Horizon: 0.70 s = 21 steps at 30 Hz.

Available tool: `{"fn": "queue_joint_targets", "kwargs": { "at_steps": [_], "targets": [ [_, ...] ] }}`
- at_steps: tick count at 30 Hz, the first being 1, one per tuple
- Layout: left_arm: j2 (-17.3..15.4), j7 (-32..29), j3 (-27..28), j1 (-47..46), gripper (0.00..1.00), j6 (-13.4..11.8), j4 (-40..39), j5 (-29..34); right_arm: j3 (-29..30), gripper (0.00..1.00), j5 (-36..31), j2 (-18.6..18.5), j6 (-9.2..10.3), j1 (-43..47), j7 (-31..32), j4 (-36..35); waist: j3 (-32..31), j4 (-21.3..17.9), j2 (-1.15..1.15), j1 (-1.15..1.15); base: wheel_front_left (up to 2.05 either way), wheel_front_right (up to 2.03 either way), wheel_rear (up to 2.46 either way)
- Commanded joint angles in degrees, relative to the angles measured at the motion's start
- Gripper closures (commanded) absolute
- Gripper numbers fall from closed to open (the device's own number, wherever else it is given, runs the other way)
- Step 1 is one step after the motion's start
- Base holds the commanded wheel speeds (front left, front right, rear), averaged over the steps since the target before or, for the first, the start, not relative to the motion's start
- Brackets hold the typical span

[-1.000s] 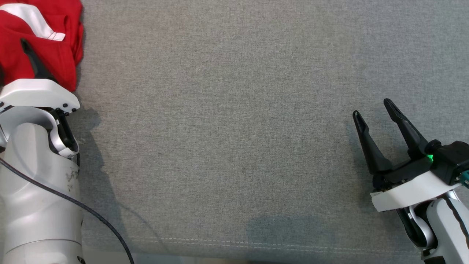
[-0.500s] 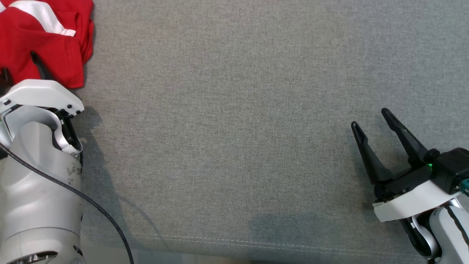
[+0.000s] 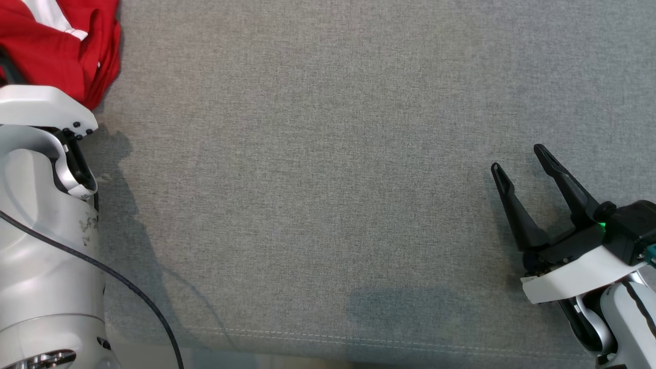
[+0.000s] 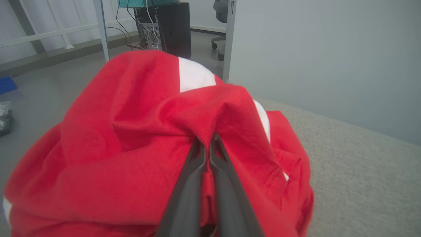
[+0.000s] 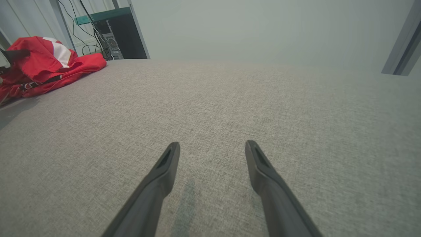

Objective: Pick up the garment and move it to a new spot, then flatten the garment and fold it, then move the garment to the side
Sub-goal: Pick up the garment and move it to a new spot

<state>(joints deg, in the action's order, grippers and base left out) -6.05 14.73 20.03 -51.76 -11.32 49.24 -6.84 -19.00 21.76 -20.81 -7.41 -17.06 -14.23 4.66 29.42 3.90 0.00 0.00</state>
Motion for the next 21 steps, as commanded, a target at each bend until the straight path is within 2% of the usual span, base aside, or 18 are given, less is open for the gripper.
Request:
{"fn": "queue_joint_targets", "kwargs": {
  "at_steps": [1,13,21],
  "targets": [
    [-2.25,0.27,0.98,1.27,1.0,0.33,-3.0,0.6,-0.63,0.0,0.51,-0.42,-0.08,0.47,-0.77,-1.07,-0.24,0.19,0.0,0.0,0.0,0.0,0.0],
    [1.55,0.27,-1.73,8.88,1.0,2.81,-24.72,3.89,-1.26,0.0,1.0,1.62,-0.08,0.15,-0.77,0.28,-5.82,1.24,0.0,0.0,0.0,0.0,0.0],
    [2.59,0.27,-6.65,11.08,1.0,4.75,-29.92,4.74,-1.22,0.0,1.45,4.89,-0.08,0.32,-0.77,1.64,-11.33,-1.25,0.0,0.0,0.0,0.0,0.0]
  ]
}}
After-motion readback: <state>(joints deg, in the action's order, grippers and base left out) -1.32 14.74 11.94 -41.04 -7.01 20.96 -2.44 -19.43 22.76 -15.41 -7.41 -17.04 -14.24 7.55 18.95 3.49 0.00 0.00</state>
